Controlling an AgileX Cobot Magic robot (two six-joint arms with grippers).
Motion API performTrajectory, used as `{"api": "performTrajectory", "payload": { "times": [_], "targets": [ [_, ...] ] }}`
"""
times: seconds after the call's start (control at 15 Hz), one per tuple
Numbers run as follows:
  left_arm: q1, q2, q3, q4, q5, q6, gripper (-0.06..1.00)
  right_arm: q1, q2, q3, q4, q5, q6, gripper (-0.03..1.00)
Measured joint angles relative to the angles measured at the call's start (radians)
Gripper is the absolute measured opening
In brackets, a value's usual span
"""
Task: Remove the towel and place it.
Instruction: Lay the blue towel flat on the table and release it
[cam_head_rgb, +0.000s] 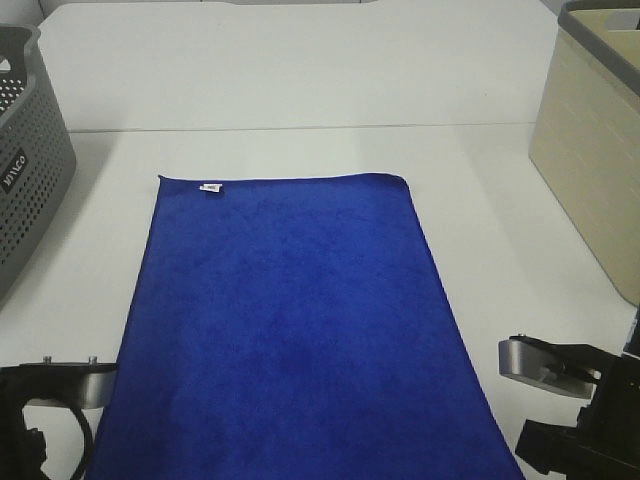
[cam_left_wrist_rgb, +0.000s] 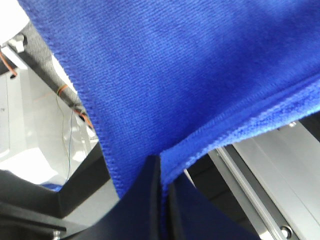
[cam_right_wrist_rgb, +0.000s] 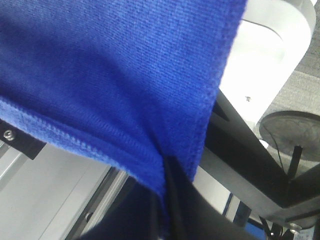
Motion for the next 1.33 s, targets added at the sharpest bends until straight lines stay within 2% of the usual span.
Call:
{"api": "performTrajectory", "payload": {
  "times": [0.4, 0.73, 1.13, 1.33],
  "targets": [
    [0.000, 0.147, -0.032, -0.009, -0.017, 0.043, 0.00, 0.000, 0.120, -0.001, 0.004, -0.033, -0.011, 0.02],
    [0.000, 0.178, -0.058, 0.003, -0.007, 0.046, 0.00, 0.000, 0.161, -0.002, 0.001, -0.053, -0.014, 0.02],
    [0.000, 0.178, -0.058, 0.020, 0.026, 0.046, 0.00, 0.000, 0.161, -0.002, -0.006, -0.055, -0.018, 0.09],
    [0.000, 0.178, -0.058, 0.037, 0.027, 0.046, 0.07, 0.000, 0.161, -0.002, -0.020, -0.056, -0.019, 0.11]
  ]
}}
